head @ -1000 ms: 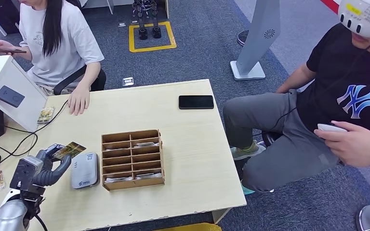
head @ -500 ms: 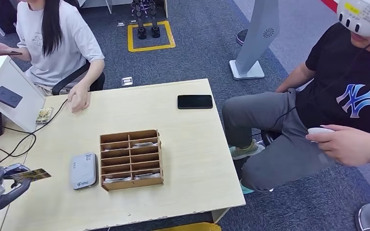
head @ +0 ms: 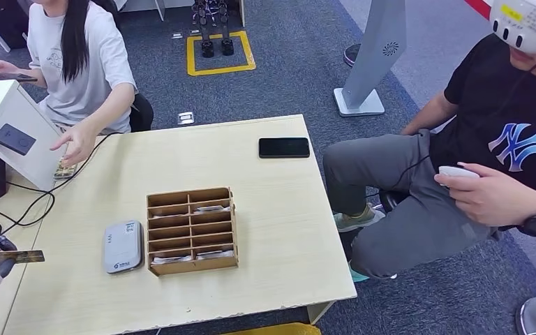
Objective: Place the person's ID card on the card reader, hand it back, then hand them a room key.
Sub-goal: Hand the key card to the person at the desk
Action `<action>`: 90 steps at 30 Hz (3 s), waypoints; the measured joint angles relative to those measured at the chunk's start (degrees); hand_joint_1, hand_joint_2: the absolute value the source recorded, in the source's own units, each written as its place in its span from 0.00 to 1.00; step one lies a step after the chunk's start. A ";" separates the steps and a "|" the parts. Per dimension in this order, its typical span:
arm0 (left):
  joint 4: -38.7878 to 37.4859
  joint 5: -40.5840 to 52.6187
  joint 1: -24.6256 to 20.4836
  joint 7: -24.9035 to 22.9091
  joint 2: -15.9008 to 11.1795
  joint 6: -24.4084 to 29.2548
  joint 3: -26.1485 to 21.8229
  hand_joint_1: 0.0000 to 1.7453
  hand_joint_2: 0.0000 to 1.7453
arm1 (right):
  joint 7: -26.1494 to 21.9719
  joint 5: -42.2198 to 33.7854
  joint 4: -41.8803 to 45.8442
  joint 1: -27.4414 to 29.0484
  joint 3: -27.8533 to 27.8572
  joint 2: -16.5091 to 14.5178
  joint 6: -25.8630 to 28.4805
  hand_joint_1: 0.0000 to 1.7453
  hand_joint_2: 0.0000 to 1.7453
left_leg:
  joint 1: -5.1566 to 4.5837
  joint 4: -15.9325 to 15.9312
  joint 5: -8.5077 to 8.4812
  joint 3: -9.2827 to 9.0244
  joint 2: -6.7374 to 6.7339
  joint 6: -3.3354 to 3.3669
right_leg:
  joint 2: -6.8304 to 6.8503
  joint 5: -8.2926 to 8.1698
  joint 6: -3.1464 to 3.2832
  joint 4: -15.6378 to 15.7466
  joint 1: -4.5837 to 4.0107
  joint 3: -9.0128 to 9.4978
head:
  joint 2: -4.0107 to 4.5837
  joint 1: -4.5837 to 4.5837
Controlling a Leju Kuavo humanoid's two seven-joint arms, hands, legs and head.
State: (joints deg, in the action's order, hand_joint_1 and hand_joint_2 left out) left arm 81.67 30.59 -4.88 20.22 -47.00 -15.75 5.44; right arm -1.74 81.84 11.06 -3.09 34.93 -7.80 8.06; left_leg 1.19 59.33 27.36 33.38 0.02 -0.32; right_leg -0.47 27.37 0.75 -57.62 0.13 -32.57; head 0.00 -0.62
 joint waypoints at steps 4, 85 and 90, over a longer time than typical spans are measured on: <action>-1.57 3.49 -2.21 -0.19 0.64 2.26 3.54 1.00 1.00 | 0.01 0.45 0.00 -0.06 0.03 0.00 -0.05 0.00 0.00 | 0.00 0.00 0.00 0.00 -0.02 -0.01 | -0.02 -0.02 0.03 0.00 0.00 -0.02 | 0.00 0.00; -43.16 38.14 -38.47 2.19 45.06 55.45 -18.50 1.00 1.00 | -0.01 8.04 0.00 -0.81 -1.93 -0.38 -1.28 0.00 0.00 | -0.12 0.17 -0.27 0.30 0.16 0.19 | 0.12 -0.32 -0.30 0.01 0.09 -0.20 | 0.00 -0.05; -43.26 37.74 -38.55 4.16 45.16 55.44 -22.75 1.00 1.00 | 0.24 8.10 0.00 -0.82 -1.96 -0.52 -1.46 0.00 0.00 | -0.12 0.17 -0.27 0.33 0.15 0.19 | 0.12 -0.32 -0.30 0.01 0.09 -0.23 | 0.00 -0.05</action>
State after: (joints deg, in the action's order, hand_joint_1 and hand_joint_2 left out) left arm 38.41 68.33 -43.44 24.38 -1.84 39.69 -17.31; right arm -1.51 89.94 11.06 -3.91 32.97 -8.32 6.60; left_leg 1.07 59.50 27.09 33.71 0.18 -0.13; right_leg -0.36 27.05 0.45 -57.61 0.23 -32.80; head 0.00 -0.67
